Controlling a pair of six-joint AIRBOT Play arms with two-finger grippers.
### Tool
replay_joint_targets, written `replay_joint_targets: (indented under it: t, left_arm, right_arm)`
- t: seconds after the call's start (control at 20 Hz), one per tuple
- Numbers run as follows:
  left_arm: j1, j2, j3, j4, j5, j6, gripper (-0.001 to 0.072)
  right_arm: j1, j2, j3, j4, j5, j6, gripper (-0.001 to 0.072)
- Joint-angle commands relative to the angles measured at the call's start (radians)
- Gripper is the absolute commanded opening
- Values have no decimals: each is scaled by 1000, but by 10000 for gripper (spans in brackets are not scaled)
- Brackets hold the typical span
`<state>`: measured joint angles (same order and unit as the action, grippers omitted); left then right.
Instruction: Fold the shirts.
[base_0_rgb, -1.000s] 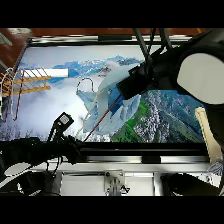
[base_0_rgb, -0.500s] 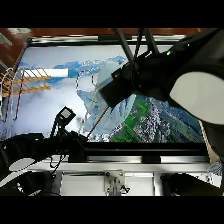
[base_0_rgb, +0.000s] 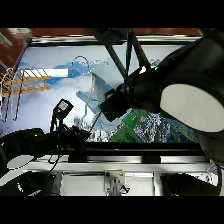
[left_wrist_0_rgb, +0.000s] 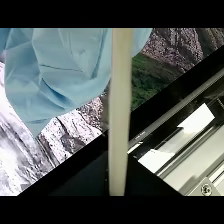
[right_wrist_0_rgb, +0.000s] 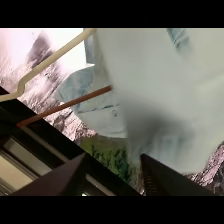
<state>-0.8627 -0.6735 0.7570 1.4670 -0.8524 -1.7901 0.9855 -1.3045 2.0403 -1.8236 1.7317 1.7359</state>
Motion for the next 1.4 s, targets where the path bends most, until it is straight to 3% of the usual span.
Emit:
replay_joint_targets:
  t: [0.0, 0.15, 0.3, 0.45, 0.55, 0.7, 0.8, 0.95, 1.1, 1.2, 1.35]
  left_arm:
    - [0, 23, 9, 43, 2, 5, 54]
    - [0, 33, 9, 89, -45, 15, 54]
    - [0, 32, 9, 94, -45, 54, 54]
    - [0, 32, 9, 98, -45, 103, 54]
    - [0, 32, 9, 100, -49, 121, 54]
    - [0, 31, 9, 120, -50, 121, 54]
    - [0, 30, 9, 161, -80, 122, 54]
    - [3, 24, 3, 215, -170, 188, 54]
    - [5, 23, -18, 217, -170, 234, 55]
    - [4, 24, -22, 217, -164, 234, 54]
    - [4, 24, -22, 217, -125, 235, 54]
  right_arm:
    - [-41, -4, 0, -7, 18, 32, 511]
    - [-160, 43, 0, -7, -30, 8, 552]
    - [-427, 94, 0, 19, -112, -34, 552]
    - [-778, 63, 0, 246, -124, -186, 552]
    - [-912, 13, 0, 318, -116, -408, 552]
    - [-952, -60, 0, 429, -92, -1031, 553]
    - [-937, -96, 0, 538, -145, -1251, 554]
    - [-893, -126, 0, 641, -285, -1337, 581]
    - [-825, -140, -3, 637, -328, -1458, 581]
    - [-782, -153, -4, 628, -328, -1481, 623]
    - [-739, -183, -4, 568, -308, -1487, 623]
